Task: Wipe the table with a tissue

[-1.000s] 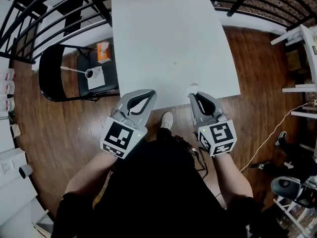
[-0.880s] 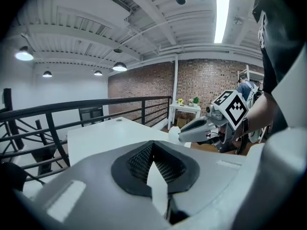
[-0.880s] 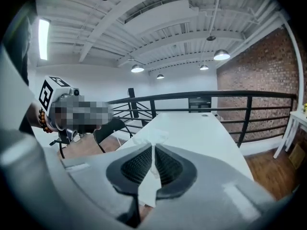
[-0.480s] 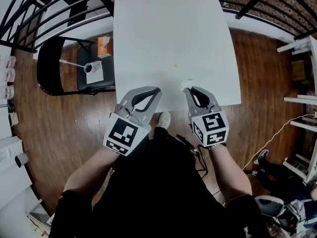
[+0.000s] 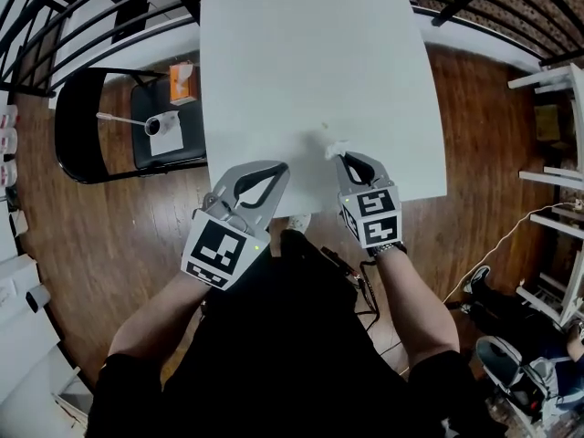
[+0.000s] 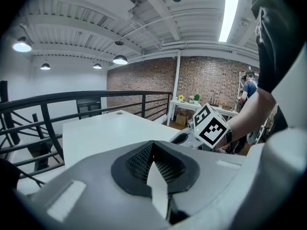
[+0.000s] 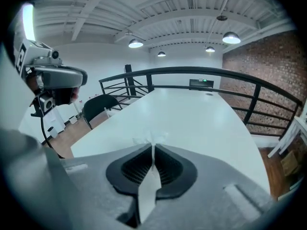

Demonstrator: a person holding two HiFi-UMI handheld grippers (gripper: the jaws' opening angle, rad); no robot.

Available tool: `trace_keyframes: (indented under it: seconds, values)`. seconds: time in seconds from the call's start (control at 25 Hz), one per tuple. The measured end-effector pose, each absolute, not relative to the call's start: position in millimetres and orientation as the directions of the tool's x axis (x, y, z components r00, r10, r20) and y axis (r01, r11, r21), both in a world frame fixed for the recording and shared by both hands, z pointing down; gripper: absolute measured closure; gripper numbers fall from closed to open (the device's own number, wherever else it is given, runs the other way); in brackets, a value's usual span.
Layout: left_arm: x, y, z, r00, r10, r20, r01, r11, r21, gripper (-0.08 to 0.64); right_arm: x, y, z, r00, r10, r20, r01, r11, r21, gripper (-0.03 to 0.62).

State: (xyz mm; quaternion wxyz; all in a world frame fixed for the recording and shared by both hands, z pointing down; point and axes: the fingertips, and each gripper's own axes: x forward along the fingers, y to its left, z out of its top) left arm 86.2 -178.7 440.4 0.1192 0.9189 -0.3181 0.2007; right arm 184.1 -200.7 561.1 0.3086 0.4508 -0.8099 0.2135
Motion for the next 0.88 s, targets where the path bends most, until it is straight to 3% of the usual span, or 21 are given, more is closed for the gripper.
trace_keyframes:
  seconds: [0.88]
  values:
    - [66.5, -206.1, 454.4, 0.715, -0.521, 0.467, -0.63, -0.769, 0.105, 0.545, 179.5, -240.1, 628.9, -0.334, -0.512, 0.791, -0.866, 0.497, -0.044, 0.586]
